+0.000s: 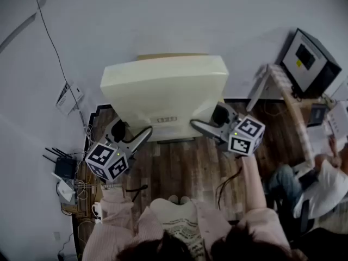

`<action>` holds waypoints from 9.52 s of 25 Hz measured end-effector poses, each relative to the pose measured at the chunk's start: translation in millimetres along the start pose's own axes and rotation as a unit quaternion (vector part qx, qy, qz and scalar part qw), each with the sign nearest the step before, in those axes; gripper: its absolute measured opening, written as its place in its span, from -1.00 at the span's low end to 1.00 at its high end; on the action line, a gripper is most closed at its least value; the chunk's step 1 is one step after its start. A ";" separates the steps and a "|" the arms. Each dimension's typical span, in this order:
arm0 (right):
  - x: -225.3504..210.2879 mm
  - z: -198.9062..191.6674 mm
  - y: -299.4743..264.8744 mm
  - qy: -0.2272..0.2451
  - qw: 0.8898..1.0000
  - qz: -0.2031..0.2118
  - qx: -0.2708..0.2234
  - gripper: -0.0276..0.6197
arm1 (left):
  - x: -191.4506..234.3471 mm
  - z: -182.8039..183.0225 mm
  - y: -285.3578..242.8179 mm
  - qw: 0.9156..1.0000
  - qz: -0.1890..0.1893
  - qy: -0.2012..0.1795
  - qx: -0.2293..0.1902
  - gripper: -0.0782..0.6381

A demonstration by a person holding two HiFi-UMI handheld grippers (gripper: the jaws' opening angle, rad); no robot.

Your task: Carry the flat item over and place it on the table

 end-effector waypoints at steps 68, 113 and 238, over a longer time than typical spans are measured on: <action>-148.9 -5.3 -124.6 -0.007 1.000 0.001 0.008 0.16 | 148.9 -9.3 -118.4 1.000 0.003 0.018 0.006 0.27; -337.9 -14.8 -210.6 -0.027 0.997 0.067 0.038 0.16 | 235.7 -20.8 -264.5 0.996 0.073 0.044 0.025 0.27; -393.9 -159.3 -218.3 -0.060 0.988 -0.012 0.144 0.33 | 289.1 -150.4 -298.2 0.984 0.101 0.072 0.131 0.34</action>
Point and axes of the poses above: the fingertips, and each gripper's own axes: y backward along the fingers, x to its left, z out of its top, the point moved 9 cm from there along y, backward along the fingers, and after that the axes turned 1 degree about -z, right-handed, at the moved point
